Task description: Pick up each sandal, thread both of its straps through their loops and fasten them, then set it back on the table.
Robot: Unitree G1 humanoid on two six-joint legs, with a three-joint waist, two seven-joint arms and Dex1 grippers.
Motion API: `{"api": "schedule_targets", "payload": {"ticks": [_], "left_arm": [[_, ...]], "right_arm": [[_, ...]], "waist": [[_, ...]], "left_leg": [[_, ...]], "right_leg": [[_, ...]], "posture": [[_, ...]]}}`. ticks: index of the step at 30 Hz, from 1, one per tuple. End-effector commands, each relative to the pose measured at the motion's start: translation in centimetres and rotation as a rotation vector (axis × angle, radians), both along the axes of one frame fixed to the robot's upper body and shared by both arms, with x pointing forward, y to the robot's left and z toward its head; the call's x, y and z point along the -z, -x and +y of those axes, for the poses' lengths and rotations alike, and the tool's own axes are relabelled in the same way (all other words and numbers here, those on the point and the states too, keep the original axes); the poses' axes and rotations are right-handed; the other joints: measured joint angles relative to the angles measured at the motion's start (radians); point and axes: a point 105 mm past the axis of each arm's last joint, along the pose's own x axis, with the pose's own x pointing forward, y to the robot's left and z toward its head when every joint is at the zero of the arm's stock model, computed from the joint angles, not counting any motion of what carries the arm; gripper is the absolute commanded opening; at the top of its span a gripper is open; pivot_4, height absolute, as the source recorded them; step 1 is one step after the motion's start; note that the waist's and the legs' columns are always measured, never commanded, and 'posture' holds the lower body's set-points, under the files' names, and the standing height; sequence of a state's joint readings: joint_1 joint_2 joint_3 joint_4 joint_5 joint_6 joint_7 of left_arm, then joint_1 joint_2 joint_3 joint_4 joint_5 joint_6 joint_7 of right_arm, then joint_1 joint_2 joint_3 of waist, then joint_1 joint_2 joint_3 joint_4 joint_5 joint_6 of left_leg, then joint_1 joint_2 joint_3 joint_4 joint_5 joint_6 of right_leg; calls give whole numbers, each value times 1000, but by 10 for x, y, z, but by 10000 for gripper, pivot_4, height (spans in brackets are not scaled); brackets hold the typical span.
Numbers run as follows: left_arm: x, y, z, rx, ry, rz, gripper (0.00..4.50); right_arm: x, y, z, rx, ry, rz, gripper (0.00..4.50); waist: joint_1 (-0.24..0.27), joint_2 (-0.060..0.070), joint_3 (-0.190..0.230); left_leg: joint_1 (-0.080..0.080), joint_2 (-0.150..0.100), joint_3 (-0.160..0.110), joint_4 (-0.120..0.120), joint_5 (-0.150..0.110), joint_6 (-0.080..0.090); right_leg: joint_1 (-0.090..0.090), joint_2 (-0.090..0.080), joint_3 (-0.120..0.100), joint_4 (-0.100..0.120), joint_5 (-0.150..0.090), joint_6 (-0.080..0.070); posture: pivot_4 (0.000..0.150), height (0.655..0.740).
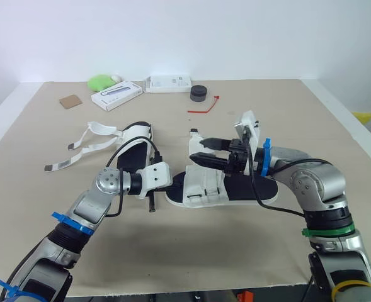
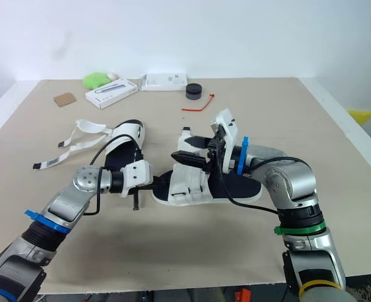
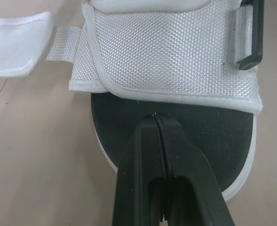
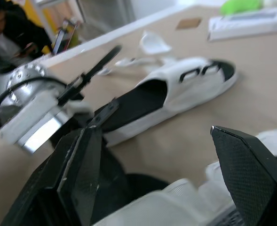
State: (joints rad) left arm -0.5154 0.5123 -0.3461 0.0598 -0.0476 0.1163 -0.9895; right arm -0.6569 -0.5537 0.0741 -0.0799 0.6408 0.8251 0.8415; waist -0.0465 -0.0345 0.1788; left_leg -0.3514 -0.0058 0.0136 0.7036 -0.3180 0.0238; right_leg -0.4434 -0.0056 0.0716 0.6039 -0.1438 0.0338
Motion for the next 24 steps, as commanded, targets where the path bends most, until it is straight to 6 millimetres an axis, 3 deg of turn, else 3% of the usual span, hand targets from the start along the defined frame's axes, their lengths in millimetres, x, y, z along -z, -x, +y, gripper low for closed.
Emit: {"api": "schedule_targets", "payload": {"ticks": [1,11,16,21,24], "left_arm": [[19,-4,13,-64,-62,56,0],[20,-4,13,-66,-63,56,0],[20,-4,13,-65,-63,56,0],[21,-3,13,-65,-64,58,0],[21,-3,14,-66,-66,58,0]], "right_arm": [[-5,-12,-11,46,32,30,39782],[-1,-29,-19,121,54,167,39782],[0,-29,-19,115,68,171,23894],[6,-27,-20,97,113,173,264],[7,-27,-20,92,130,170,264]], "waist": [[0,0,0],[0,0,0],[0,0,0],[0,0,0],[0,0,0]], "left_leg": [[0,0,0,0,0,0],[0,0,-1,0,0,0],[0,0,-1,0,0,0],[0,0,-1,0,0,0],[0,0,-1,0,0,0]], "right_leg": [[0,0,0,0,0,0],[0,0,0,0,0,0],[0,0,-1,0,0,0],[0,0,-1,0,0,0],[0,0,-1,0,0,0]], "posture": [[1500,7400],[1500,7400],[1500,7400],[1500,7400],[1500,7400]]}}
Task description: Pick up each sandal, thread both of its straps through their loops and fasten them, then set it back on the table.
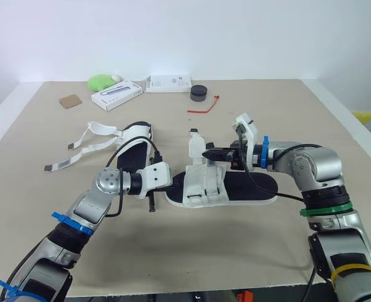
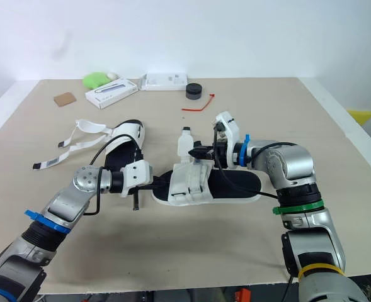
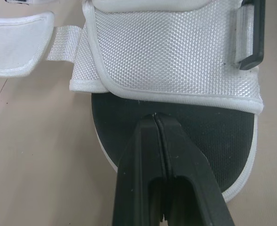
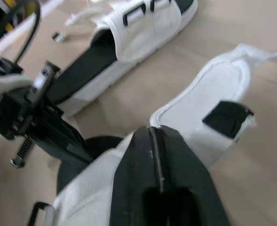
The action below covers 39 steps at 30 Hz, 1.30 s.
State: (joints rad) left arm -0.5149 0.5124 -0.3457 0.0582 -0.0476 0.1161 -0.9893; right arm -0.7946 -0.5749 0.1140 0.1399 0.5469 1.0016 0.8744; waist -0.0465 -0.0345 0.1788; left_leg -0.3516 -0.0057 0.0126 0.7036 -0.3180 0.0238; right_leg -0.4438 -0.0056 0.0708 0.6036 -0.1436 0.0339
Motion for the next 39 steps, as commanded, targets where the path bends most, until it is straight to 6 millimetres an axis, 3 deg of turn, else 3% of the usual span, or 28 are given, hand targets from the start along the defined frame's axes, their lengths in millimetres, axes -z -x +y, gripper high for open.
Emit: {"api": "schedule_targets", "payload": {"ticks": [1,12,16,20,25,37,39], "left_arm": [[21,-3,14,-66,-66,60,0],[22,-2,12,-66,-63,58,0],[22,-1,12,-68,-61,58,0],[23,0,14,-72,-64,59,0],[23,0,15,-74,-68,60,0],[22,-1,14,-73,-68,59,0],[22,-2,15,-73,-71,59,0]], "right_arm": [[-13,-2,-1,-14,8,-47,264],[-27,-24,4,36,-37,-36,264],[-28,-20,10,-2,-40,-13,264],[-9,-10,3,-20,41,47,264],[1,-8,-7,18,80,92,264],[14,-3,-12,44,83,143,264],[9,-5,-13,43,63,124,264]], "waist": [[0,0,0],[0,0,0],[0,0,0],[0,0,0],[0,0,0],[0,1,-1],[0,1,-1]], "left_leg": [[0,0,0,0,0,0],[0,0,-1,0,0,0],[0,0,-1,0,0,0],[0,0,-1,0,0,0],[0,0,-1,0,0,1],[0,0,-2,0,0,1],[0,0,-2,0,0,1]], "right_leg": [[0,0,0,0,0,0],[0,0,-1,0,0,0],[-1,-1,-1,-1,1,0],[-1,-1,-1,-1,1,0],[-1,-1,-2,-2,1,0],[-1,-1,-2,-2,1,0],[-1,-1,-2,-2,1,0]], "posture": [[1500,7400],[1500,7400],[1500,7400],[1500,7400],[1500,7400],[1500,7400],[1500,7400]]}}
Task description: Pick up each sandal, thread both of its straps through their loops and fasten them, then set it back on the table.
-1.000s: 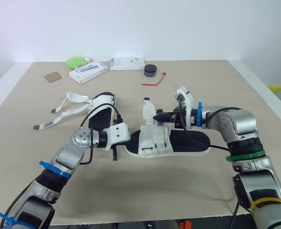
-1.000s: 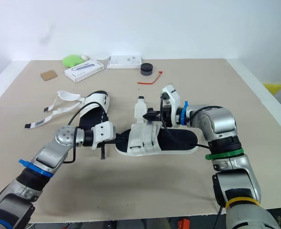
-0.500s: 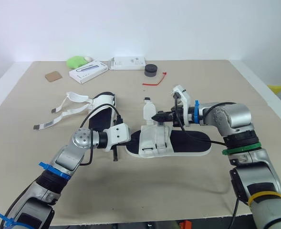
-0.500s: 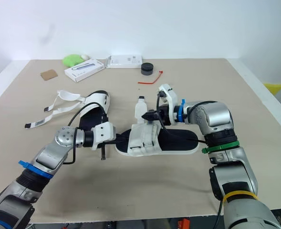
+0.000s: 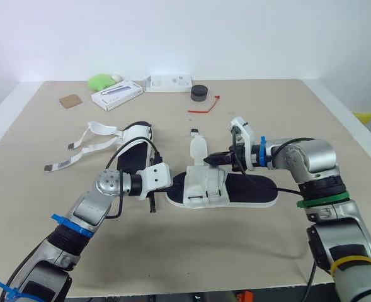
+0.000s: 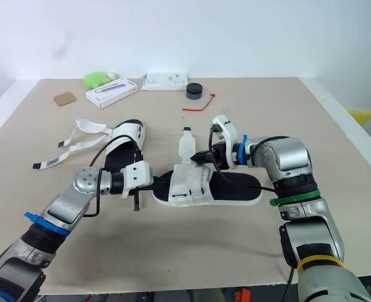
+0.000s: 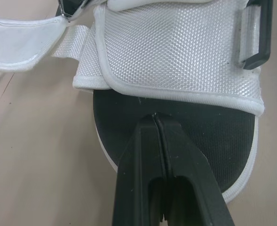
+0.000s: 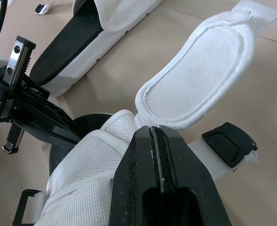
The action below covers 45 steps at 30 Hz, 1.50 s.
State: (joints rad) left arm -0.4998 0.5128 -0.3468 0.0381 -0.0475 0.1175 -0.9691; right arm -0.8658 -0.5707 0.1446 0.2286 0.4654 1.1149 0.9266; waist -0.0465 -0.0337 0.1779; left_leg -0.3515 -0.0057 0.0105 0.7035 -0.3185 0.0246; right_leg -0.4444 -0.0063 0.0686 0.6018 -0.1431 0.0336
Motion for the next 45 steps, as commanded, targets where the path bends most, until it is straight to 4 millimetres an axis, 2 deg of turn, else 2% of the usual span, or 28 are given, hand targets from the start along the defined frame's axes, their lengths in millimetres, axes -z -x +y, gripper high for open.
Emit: {"api": "schedule_targets", "payload": {"ticks": [1,4,5,7,13,14,15,21,26,30,36,40,45], "left_arm": [[22,-4,17,-64,-80,69,0],[22,-4,17,-63,-81,69,0],[22,-4,17,-58,-82,66,0],[21,-5,18,-54,-89,56,0],[19,-9,20,-54,-95,47,0],[19,-9,21,-53,-96,47,0],[19,-9,20,-51,-96,46,0],[20,-7,18,-48,-93,46,0],[21,-6,19,-51,-92,50,0],[22,-6,19,-54,-89,51,0],[21,-6,18,-53,-89,48,0],[21,-5,20,-56,-93,47,0],[22,-4,21,-60,-96,46,0]], "right_arm": [[-6,-3,-7,21,-19,-13,264],[-18,-7,-6,26,-55,-30,264],[-24,-9,-5,29,-74,-36,5037],[-37,-14,-2,39,-127,-36,8931],[-48,-29,3,106,-228,35,36057],[-48,-31,3,117,-240,56,42570],[-45,-33,4,127,-246,80,44044],[-29,-50,5,202,-205,104,44044],[-26,-55,9,207,-219,115,44044],[-26,-60,21,217,-290,161,44044],[-32,-67,37,255,-439,225,44044],[-45,-72,47,278,-575,255,44044],[-53,-76,52,297,-645,249,44044]], "waist": [[0,0,0],[0,0,0],[0,0,0],[-1,0,0],[-2,1,0],[-1,1,0],[-1,1,0],[-2,1,0],[-2,1,0],[-3,1,0],[-3,1,0],[-4,1,0],[-4,1,0]], "left_leg": [[0,0,0,0,0,0],[0,0,0,0,0,0],[0,0,0,0,0,0],[0,0,0,0,0,0],[0,1,1,0,0,0],[0,1,1,0,0,0],[0,1,1,0,0,0],[0,1,2,0,0,0],[0,1,2,0,0,0],[0,1,2,0,0,0],[0,1,1,0,0,0],[-1,1,2,0,0,0],[-1,1,1,0,0,0]], "right_leg": [[0,0,0,0,0,0],[0,0,0,0,0,0],[0,0,0,0,0,0],[0,0,0,0,0,0],[0,1,0,0,2,-2],[0,1,0,0,2,-2],[0,1,0,0,2,-2],[0,1,1,0,2,-2],[-1,1,1,0,2,-2],[-1,1,1,0,3,-2],[-1,1,1,0,3,-3],[-1,0,1,0,4,-4],[-1,1,1,0,3,-3]], "posture": [[1500,7400],[1500,7400],[1500,7400],[1500,7400],[1500,7400],[1500,7400],[1500,7400],[1500,7400],[1500,7400],[1500,7400],[1500,7400],[1500,7400],[1500,7400]]}}
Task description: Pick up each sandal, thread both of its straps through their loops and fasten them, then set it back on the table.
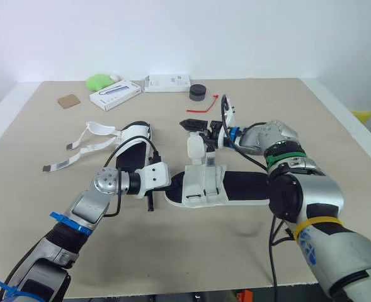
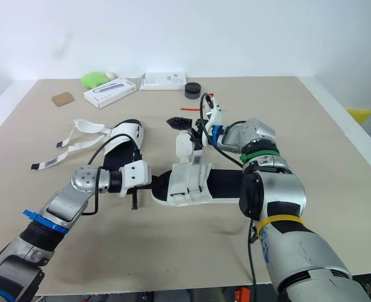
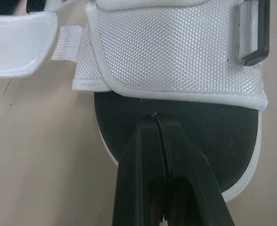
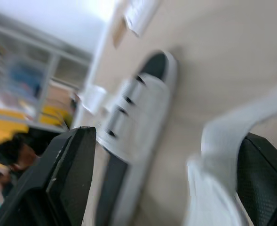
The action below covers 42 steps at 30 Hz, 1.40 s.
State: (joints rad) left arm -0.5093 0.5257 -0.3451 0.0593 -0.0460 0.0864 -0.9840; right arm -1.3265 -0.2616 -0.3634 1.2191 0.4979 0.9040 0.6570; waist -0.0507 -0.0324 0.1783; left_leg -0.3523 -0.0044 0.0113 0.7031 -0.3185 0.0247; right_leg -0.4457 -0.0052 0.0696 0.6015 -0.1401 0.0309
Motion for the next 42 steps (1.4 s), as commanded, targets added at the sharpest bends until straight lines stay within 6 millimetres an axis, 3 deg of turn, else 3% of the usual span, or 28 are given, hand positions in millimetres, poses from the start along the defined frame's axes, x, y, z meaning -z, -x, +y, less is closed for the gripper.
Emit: {"api": "schedule_targets", "payload": {"ticks": [1,3,6,11,13,14,20,26,28,32,34,37,42], "left_arm": [[22,-3,18,-74,-83,58,0],[22,-3,19,-76,-84,57,0],[22,-3,18,-77,-86,56,0],[24,-2,17,-73,-85,58,0],[25,-1,16,-72,-83,59,0],[25,-1,16,-71,-82,59,0],[26,-2,14,-68,-83,58,0],[27,0,15,-73,-82,63,0],[27,0,16,-76,-82,65,0],[27,-1,16,-75,-82,67,0],[27,-1,15,-72,-80,68,0],[27,-1,14,-67,-82,67,0],[25,-3,14,-61,-84,66,0]], "right_arm": [[-24,-4,4,2,-55,-73,44044],[-24,-4,5,-1,-43,-94,44044],[-24,-4,5,-14,-13,-134,36398],[-36,3,10,-105,12,-250,13922],[-41,6,11,-136,11,-266,2990],[-44,8,13,-160,21,-288,105],[-52,20,10,-265,159,-508,105],[-49,62,7,-422,482,-1170,105],[-39,82,6,-502,623,-1467,105],[-9,115,2,-727,811,-1886,105],[-4,131,5,-800,832,-2107,105],[2,139,7,-872,859,-2304,105],[19,145,-1,-988,874,-2491,105]], "waist": [[0,0,0],[-1,0,0],[-2,0,0],[-2,1,0],[-2,1,0],[-2,1,0],[-1,1,1],[1,2,0],[1,2,0],[0,2,0],[0,2,0],[-1,2,0],[1,1,0]], "left_leg": [[0,0,0,0,0,0],[0,0,0,0,0,0],[0,0,0,0,0,0],[0,0,0,0,0,0],[0,0,0,0,0,0],[0,0,0,0,0,0],[0,0,0,0,0,0],[-1,0,-1,0,-1,-1],[0,-1,0,0,-1,-1],[2,0,3,0,-1,-2],[5,0,4,0,-1,-1],[9,0,7,-1,-1,-1],[10,0,10,-1,-1,-1]], "right_leg": [[0,0,0,0,0,0],[0,0,1,0,0,0],[0,0,1,0,0,0],[0,0,1,0,0,0],[0,0,0,0,0,0],[0,0,0,0,0,0],[0,0,0,0,0,0],[0,0,-1,-1,-1,2],[0,-1,0,-1,-1,3],[1,-1,0,-1,-1,3],[2,-1,1,-1,-1,2],[4,0,3,-1,-1,2],[4,-1,4,0,-2,-1]], "posture": [[1500,7400],[1500,7400],[1500,7400],[1500,7400],[1500,7400],[1500,7400],[1500,7400],[1500,7400],[1500,7400],[1500,7400],[1500,7400],[1500,7400],[1500,7400]]}}
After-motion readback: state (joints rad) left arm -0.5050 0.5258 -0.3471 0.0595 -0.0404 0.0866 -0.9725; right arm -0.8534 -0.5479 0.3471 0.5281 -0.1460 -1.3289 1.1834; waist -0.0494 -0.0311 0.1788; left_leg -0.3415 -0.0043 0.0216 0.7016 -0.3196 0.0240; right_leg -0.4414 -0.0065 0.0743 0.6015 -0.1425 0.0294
